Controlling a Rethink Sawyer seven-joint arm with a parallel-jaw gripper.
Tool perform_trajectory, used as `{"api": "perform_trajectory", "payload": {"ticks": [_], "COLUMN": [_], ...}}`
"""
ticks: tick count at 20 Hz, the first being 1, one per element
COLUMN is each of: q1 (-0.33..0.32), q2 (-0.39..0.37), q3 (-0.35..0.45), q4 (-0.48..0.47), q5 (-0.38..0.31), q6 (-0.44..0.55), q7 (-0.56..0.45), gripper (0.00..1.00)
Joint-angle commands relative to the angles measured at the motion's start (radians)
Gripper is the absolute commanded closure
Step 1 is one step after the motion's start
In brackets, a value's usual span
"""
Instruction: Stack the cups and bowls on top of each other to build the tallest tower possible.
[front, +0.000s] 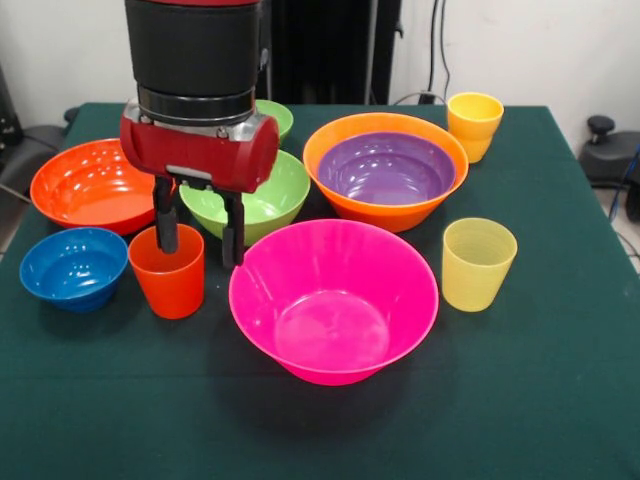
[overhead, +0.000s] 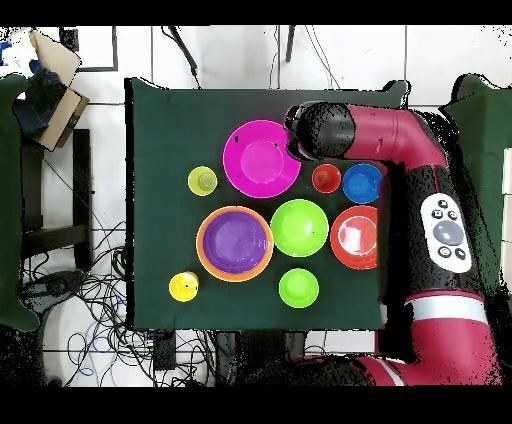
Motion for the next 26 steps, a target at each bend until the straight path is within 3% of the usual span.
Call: {"api": "perform_trajectory", "payload": {"ticks": [1,14,26], "q1": [0.073,0.140,0.128], "q2": [0.039,0.045,0.061], "q3": [-0.079,-0.189,-0.206], "q4": [0.106,0.099,0.117], "q5": [-0.064,-0.025,-0.010], "q6": [-0.108,-0.127,-0.223], "q7": [0.115,0.124,0.107], "gripper": [0.00,0.00,0.00]}}
